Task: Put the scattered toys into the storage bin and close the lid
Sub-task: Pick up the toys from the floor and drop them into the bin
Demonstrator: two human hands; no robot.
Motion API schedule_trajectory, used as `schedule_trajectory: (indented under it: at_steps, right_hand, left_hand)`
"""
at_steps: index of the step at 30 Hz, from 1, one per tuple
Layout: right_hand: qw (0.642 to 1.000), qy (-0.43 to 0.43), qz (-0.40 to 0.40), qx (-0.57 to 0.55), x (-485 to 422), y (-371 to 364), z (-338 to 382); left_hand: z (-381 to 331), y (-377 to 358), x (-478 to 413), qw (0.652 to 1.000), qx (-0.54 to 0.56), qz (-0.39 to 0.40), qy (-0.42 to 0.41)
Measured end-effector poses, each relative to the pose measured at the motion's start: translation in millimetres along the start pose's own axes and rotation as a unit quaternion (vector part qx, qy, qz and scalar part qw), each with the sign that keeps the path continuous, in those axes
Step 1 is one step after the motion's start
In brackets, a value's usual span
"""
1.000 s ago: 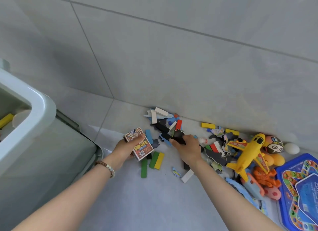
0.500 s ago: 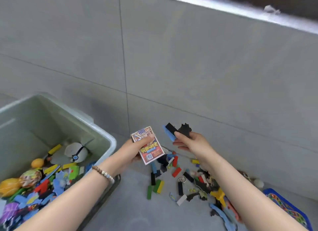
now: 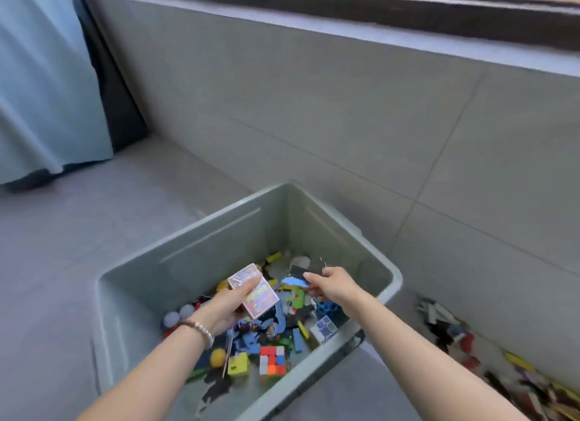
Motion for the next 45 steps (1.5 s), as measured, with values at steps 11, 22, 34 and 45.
schedule_trajectory:
  at_steps: [11,22,34,45]
  right_hand:
    - [0.873,0.228,-0.141,0.409,34,34,43]
    - [0.884,0.112,-0.312,0.330,93,290,-47]
    - [0.959,-0.049,-0.275,0.046,19,358,-287]
    - [0.962,-0.038,-0.263,-0.056,-81,333,-352]
  left_hand:
    - [-26,38,-24,0.907,-0.398,-0.087,-0.108]
    - [-136,-275,40,0.753,-0.488,0.085,-0.434]
    - [85,-423,-61,0.717,-0.604,0.253,-0.241]
    - [183,-435,-122,0.744,-0.559,0.279,-0.236]
Point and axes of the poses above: each hand's wrist, its own x-axis away from the middle knuckle, its own y-axis out of the back of the hand, z = x × y, the point moved 10 cm from there along -x, towards the middle knuckle, and after that the axes turned 10 degrees about -y, right-handed, at the moved point
